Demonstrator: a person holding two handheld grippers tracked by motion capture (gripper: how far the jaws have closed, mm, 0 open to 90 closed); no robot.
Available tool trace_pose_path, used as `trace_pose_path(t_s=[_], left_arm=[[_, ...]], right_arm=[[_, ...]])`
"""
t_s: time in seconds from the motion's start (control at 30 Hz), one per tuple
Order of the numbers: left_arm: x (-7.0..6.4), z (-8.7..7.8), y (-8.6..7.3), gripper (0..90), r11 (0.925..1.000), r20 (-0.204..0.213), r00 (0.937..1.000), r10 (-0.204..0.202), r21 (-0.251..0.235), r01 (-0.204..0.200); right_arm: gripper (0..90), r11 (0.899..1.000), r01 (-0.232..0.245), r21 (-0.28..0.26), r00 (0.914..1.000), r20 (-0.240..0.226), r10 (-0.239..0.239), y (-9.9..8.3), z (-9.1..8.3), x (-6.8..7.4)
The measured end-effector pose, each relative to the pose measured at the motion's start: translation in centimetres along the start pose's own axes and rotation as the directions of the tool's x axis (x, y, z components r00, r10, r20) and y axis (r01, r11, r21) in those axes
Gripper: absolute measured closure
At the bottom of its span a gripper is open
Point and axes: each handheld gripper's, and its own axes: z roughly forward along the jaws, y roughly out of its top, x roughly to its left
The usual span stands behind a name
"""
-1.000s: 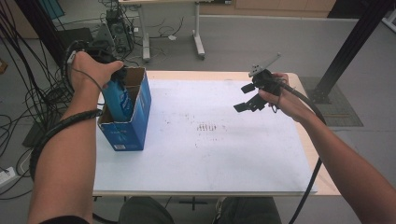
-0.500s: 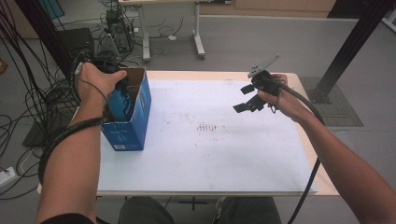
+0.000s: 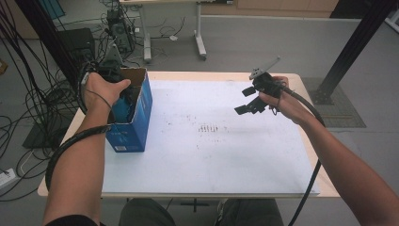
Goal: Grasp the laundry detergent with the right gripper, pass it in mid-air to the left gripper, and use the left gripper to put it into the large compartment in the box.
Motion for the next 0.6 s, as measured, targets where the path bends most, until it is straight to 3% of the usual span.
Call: trace_pose_path(t_s=[0.6], left_arm=[[-0.5, 1.8, -0.2, 37.4, 0.9999, -0.004, 0.9999, 0.009, 0.010, -0.009]], right_arm=[[6.2, 1.000, -0.013, -0.005, 0.9999, -0.001, 0.013, -0.5, 0.1, -0.2]])
